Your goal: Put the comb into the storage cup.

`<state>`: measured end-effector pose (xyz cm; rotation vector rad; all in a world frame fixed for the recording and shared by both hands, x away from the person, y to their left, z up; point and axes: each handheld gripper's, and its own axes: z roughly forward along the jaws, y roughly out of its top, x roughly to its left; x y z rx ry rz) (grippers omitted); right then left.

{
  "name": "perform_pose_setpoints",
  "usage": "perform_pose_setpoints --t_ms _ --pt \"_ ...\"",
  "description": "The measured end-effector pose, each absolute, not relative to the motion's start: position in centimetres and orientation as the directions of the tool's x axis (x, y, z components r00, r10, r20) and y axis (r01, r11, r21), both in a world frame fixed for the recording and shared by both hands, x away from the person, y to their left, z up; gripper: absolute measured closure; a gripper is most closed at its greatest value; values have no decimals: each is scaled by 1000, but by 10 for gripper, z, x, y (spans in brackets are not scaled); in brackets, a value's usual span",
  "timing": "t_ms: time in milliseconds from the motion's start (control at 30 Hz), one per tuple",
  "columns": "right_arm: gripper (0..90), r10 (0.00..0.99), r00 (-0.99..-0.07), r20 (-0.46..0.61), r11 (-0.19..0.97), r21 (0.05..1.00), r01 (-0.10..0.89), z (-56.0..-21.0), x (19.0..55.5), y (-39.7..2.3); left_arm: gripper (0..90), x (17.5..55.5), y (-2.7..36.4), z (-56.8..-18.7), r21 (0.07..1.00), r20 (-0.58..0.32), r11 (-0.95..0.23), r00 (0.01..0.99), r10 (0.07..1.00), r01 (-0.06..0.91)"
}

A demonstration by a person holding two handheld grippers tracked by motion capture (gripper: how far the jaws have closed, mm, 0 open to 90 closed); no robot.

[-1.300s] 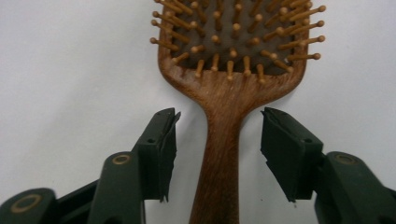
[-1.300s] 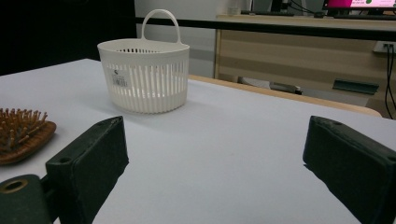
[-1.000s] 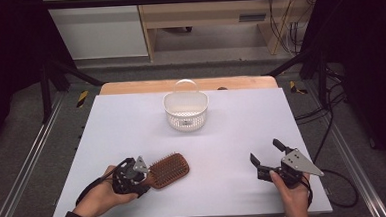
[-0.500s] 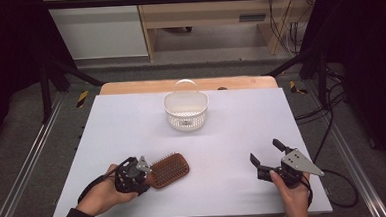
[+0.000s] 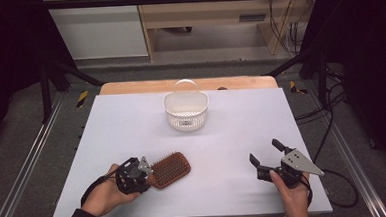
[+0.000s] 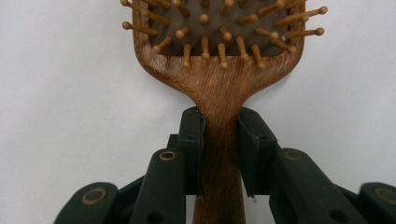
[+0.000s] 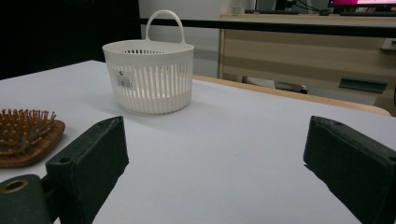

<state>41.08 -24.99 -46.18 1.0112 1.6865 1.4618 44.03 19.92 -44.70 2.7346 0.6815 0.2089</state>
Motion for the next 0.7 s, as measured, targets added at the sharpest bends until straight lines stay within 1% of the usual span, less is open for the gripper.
perform_pose_setpoints --t_ms 167,367,600,700 --pt "67 883 -470 -3 67 990 120 -462 411 -251 722 437 190 -446 343 116 -854 884 452 392" --pt "65 883 -470 11 55 990 127 -463 411 -251 723 437 183 -441 427 145 -826 874 464 367" --pt "64 870 -492 27 43 991 130 -462 410 -247 723 435 179 -433 605 171 -720 827 535 341" --pt "61 858 -512 45 29 990 136 -462 410 -244 723 433 176 -429 688 197 -661 800 567 300"
